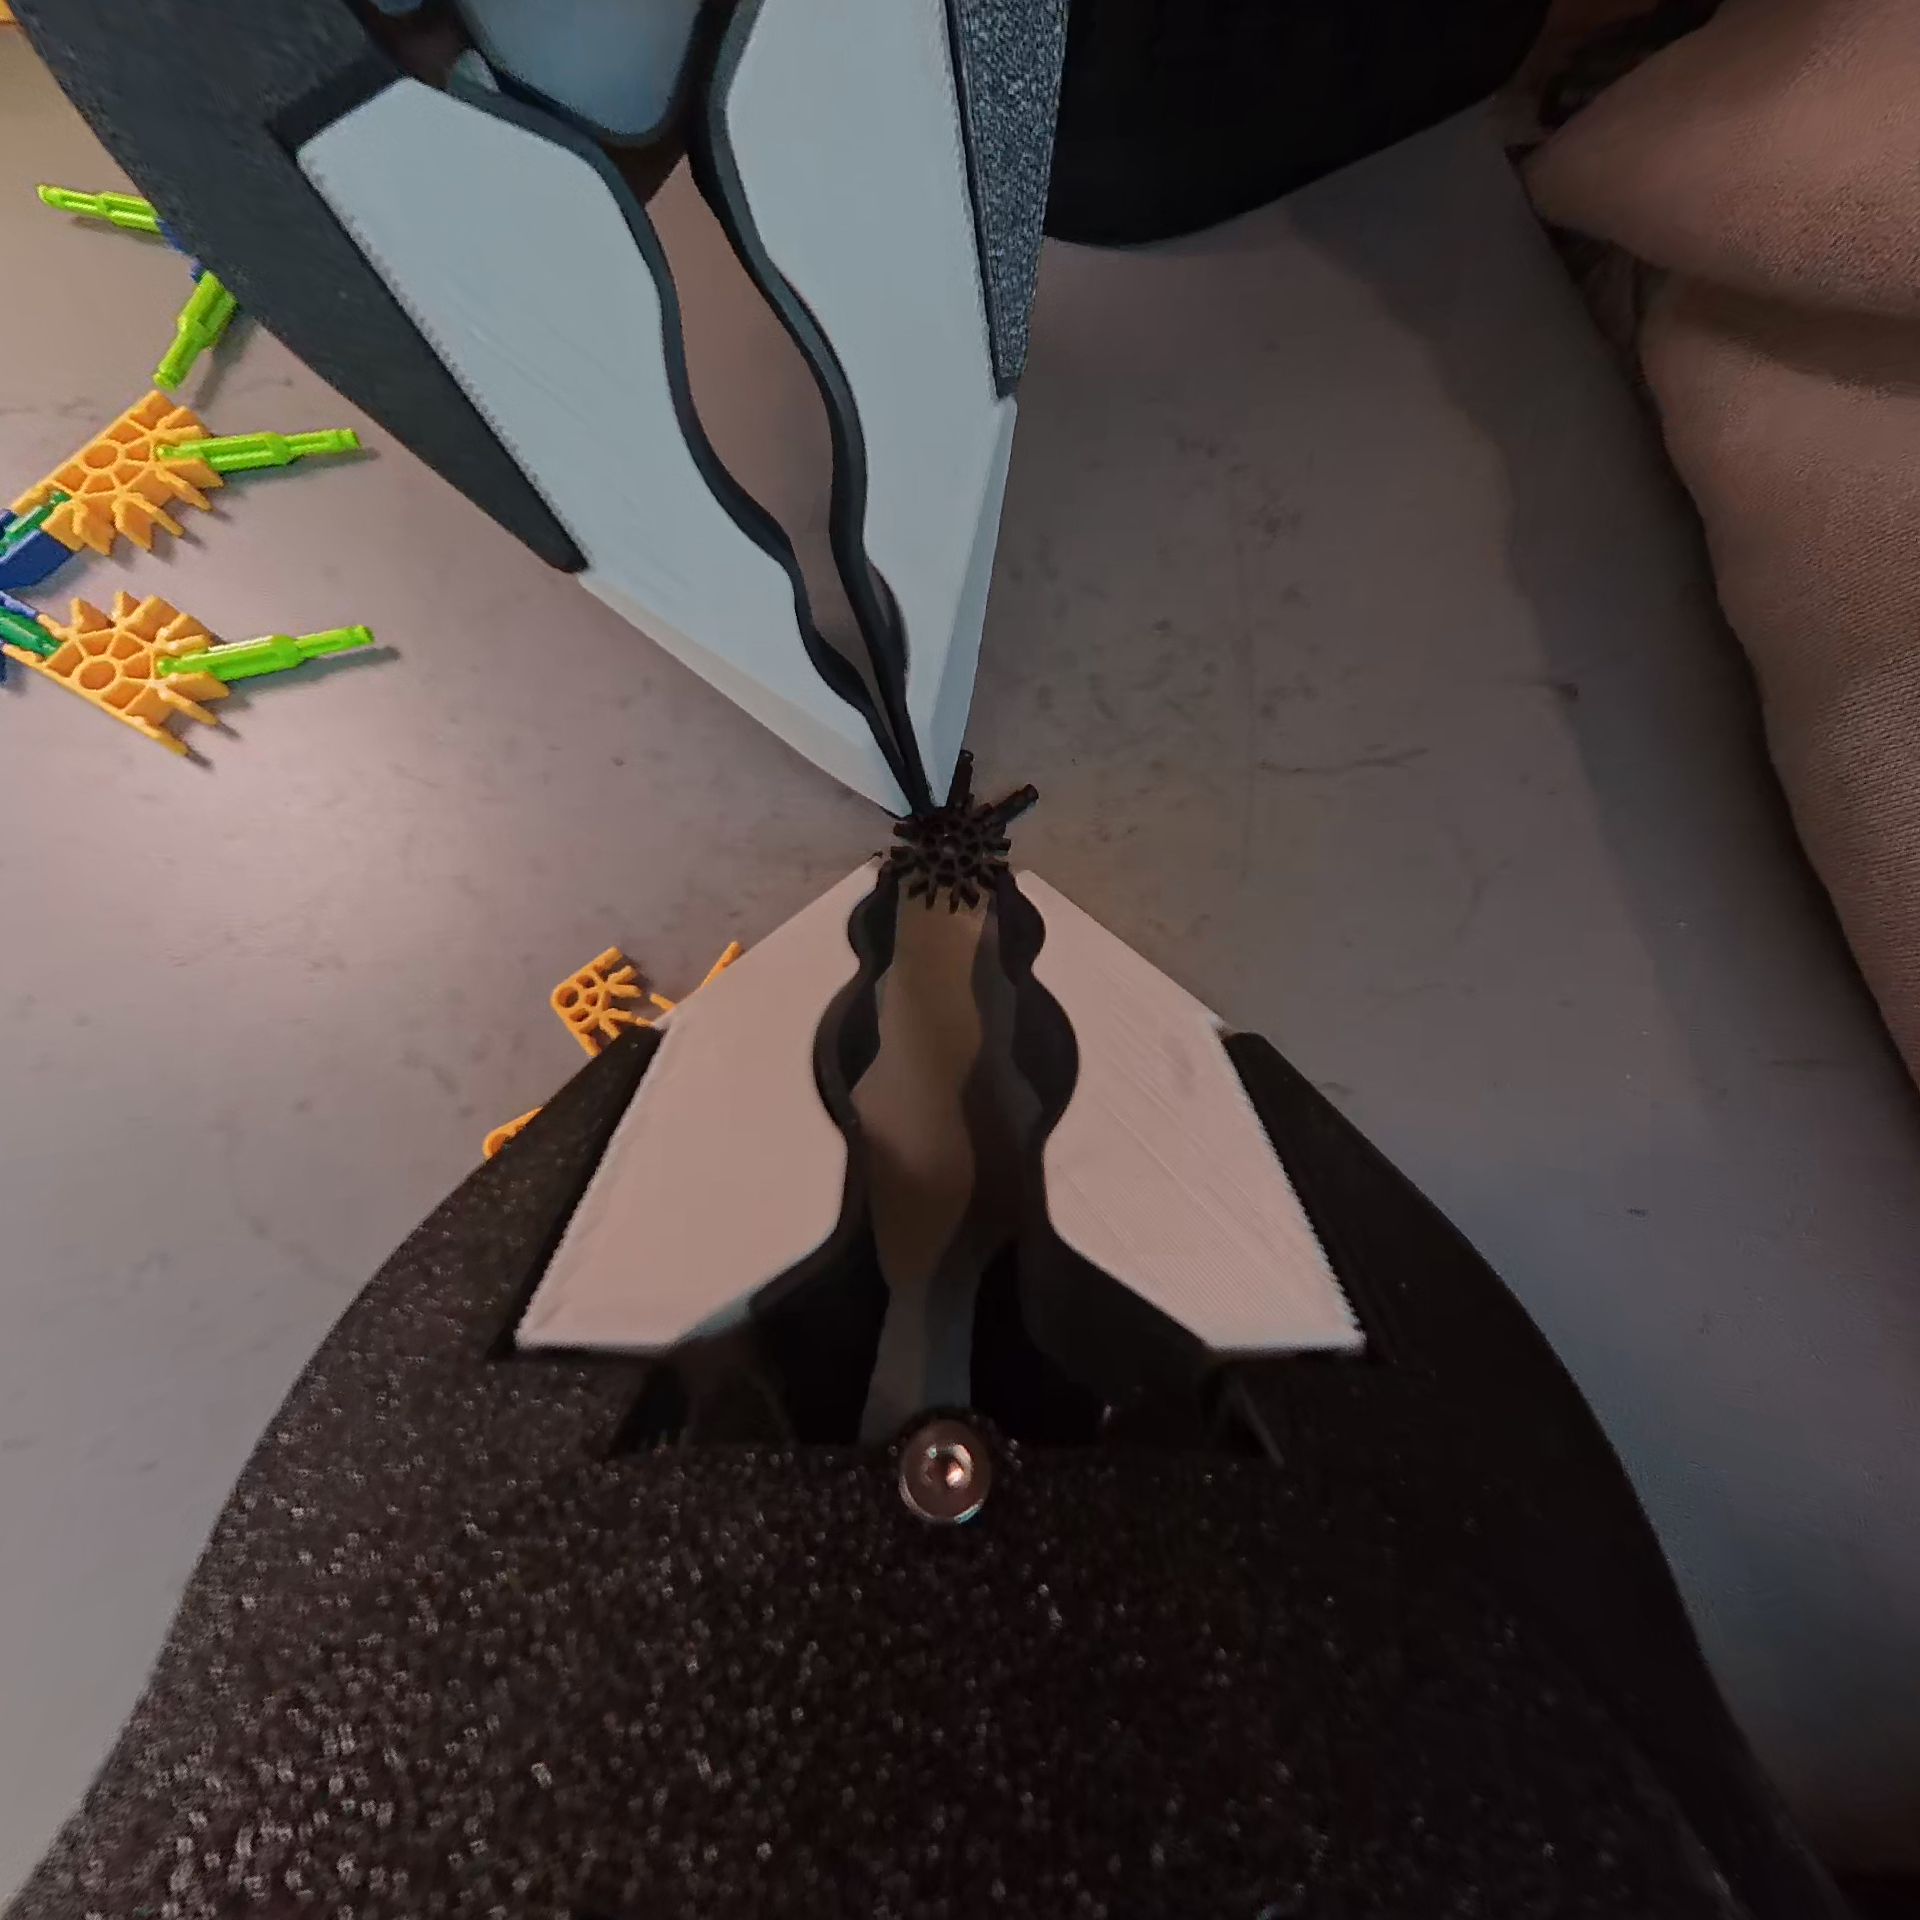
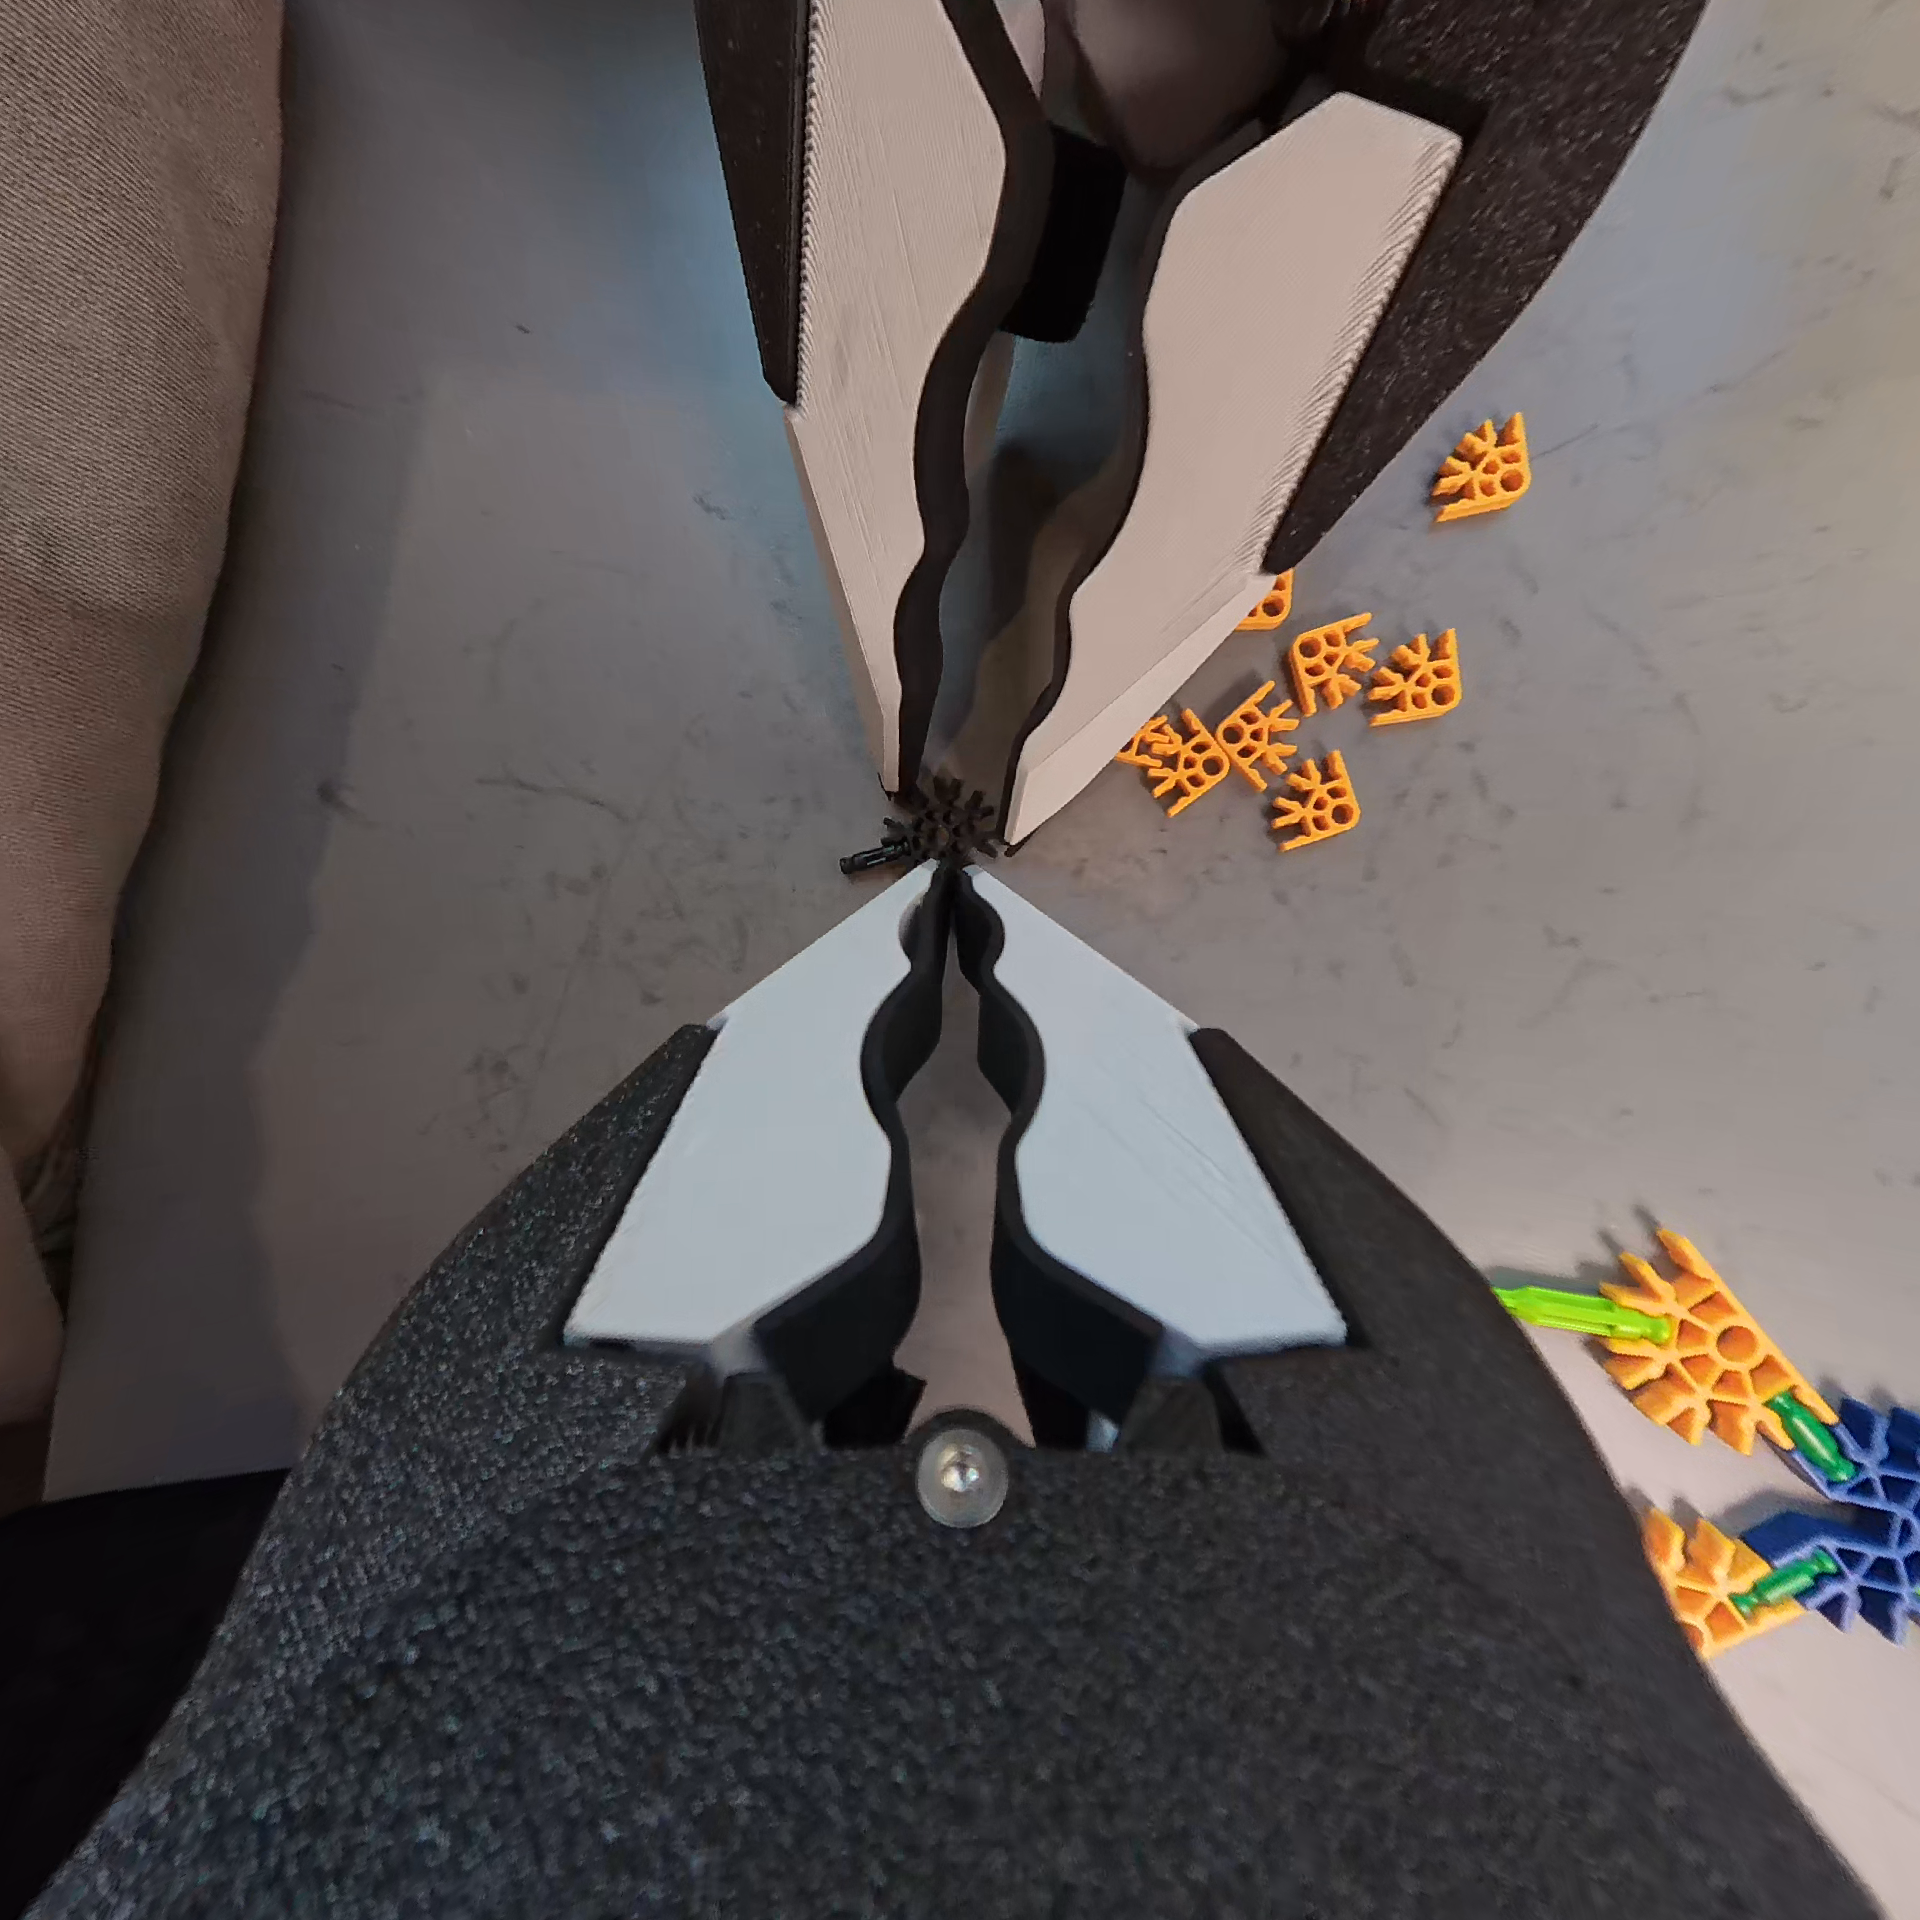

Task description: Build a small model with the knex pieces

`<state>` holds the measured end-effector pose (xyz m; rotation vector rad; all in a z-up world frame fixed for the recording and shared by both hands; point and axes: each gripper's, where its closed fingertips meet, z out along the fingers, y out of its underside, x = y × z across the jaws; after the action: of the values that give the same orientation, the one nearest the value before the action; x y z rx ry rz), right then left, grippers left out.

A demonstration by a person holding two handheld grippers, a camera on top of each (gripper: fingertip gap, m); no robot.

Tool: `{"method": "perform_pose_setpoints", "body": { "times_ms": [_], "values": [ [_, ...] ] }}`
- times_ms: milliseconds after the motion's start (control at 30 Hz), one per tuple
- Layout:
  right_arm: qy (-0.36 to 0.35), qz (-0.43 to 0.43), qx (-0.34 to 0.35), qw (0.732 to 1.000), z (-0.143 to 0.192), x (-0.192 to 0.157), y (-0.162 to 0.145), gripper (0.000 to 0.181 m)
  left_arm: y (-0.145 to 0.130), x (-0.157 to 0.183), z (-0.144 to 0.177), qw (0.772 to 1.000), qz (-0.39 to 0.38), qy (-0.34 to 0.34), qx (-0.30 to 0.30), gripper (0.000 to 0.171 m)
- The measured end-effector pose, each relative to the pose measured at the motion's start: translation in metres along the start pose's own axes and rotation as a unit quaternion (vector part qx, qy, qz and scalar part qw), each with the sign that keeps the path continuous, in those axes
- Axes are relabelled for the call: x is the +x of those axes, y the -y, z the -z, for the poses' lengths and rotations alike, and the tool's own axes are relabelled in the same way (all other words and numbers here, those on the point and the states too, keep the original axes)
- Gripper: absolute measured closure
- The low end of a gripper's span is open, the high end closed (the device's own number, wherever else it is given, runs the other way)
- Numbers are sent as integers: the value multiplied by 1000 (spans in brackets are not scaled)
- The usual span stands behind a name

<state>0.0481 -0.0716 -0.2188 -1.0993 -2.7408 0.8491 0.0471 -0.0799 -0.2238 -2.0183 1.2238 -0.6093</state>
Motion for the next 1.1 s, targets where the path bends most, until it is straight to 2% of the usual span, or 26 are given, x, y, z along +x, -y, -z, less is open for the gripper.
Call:
{"method": "perform_pose_setpoints", "body": {
  "times_ms": [267,533,800,867,967,1100],
  "values": [
    [-24,-11,-59,998,-2,0,-2,181,0,0,0,1000,4,2,0,153],
    [-67,-25,-91,993,-3,1,-3,181,-1,1,0,1000,11,14,-1,153],
    [-88,-56,-48,993,0,4,-1,181,-1,0,0,1000,12,26,1,153],
    [-111,-73,22,991,20,10,15,176,-1,0,0,1000,12,26,1,153],
    [-187,-107,131,968,91,31,30,170,-1,0,0,1000,13,26,1,153],
    [-328,-160,213,907,210,60,-2,164,-1,0,1,999,15,28,1,153]
  ]
}}
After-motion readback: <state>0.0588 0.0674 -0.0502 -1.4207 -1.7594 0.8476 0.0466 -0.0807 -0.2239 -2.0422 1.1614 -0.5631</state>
